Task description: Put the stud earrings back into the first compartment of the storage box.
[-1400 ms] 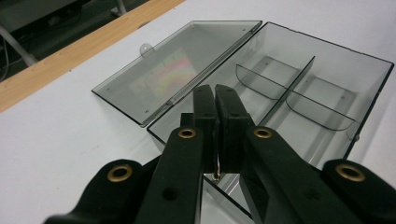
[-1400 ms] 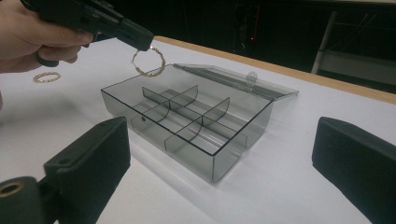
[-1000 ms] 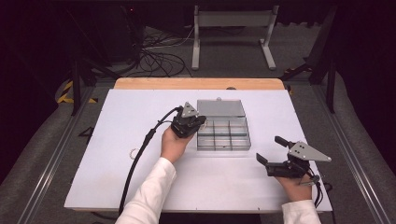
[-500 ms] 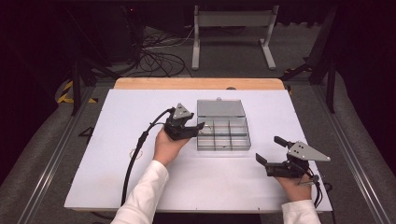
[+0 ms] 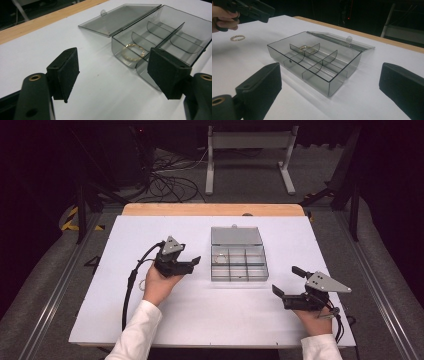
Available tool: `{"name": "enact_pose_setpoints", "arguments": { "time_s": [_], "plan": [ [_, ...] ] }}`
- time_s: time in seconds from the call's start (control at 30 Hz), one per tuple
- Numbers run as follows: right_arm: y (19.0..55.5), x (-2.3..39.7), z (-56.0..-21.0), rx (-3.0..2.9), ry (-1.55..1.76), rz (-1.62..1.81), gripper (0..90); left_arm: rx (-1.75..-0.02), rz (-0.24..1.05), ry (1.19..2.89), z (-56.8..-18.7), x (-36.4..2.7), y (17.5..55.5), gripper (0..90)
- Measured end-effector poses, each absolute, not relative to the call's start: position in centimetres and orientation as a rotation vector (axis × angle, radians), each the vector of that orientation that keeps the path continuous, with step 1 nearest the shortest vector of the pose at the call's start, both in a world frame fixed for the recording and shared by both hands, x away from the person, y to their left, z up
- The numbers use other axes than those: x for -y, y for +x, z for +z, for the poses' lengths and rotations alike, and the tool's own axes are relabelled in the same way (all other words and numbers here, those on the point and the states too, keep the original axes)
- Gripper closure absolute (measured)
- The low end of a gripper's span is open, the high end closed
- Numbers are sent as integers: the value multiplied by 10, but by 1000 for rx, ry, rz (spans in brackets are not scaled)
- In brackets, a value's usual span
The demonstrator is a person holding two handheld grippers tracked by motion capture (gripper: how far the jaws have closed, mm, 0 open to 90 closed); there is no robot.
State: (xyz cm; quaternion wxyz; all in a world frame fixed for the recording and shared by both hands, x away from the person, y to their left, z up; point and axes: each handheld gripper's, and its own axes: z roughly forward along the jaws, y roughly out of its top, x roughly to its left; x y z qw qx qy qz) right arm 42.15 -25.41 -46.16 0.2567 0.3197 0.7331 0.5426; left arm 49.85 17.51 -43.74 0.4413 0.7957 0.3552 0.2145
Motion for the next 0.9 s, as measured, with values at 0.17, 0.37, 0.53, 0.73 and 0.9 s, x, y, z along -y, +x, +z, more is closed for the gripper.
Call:
{"name": "enact_pose_setpoints", "arguments": {
  "time_s": [0.17, 0.37, 0.53, 0.73, 0.9],
  "plan": [
    [422, 253, -462, -1992, 864, 1474, 47, -899, 542, 1981, -439, -187, 491, 216],
    [422, 252, -462, -1992, 863, 1473, 40, -895, 555, 1972, -440, -202, 483, 196],
    [421, 252, -462, -1986, 866, 1484, 29, -908, 565, 1952, -438, -215, 475, 176],
    [422, 253, -462, -1990, 855, 1512, 3, -933, 584, 1935, -437, -231, 467, 158],
    [421, 252, -462, -1993, 860, 1509, 0, -950, 591, 1945, -439, -245, 460, 144]
  ]
}}
